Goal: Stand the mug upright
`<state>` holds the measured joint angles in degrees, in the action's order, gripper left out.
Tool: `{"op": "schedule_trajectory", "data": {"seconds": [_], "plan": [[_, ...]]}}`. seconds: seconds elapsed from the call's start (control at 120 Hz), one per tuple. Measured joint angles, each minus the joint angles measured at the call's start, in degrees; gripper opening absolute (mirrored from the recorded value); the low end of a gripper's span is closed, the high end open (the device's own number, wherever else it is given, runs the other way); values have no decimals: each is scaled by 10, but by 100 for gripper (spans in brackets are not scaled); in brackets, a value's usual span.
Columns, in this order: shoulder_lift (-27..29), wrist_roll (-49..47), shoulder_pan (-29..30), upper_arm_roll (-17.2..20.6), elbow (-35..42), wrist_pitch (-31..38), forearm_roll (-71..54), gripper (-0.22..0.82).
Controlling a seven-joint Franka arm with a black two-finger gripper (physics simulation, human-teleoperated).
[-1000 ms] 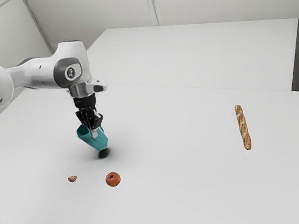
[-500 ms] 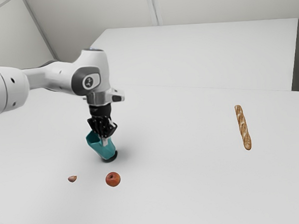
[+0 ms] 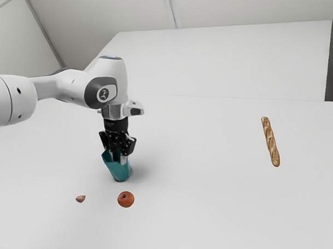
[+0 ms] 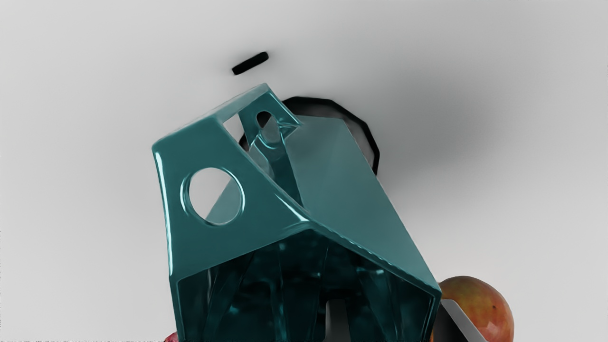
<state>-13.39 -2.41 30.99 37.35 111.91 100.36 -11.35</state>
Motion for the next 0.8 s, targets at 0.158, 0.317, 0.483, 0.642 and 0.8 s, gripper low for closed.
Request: {"op": "schedule_trajectory", "data": {"seconds": [0.158, 0.317, 0.483, 0.642, 0.8], "plan": [[30, -10, -7, 1, -3, 0, -2, 27], [72, -17, -10, 6, -24, -7, 1, 43], [62, -21, -9, 9, -120, -32, 6, 52], [75, -24, -10, 17, -198, -65, 18, 57], [123, -26, -186, -157, -207, -98, 36, 59]]}}
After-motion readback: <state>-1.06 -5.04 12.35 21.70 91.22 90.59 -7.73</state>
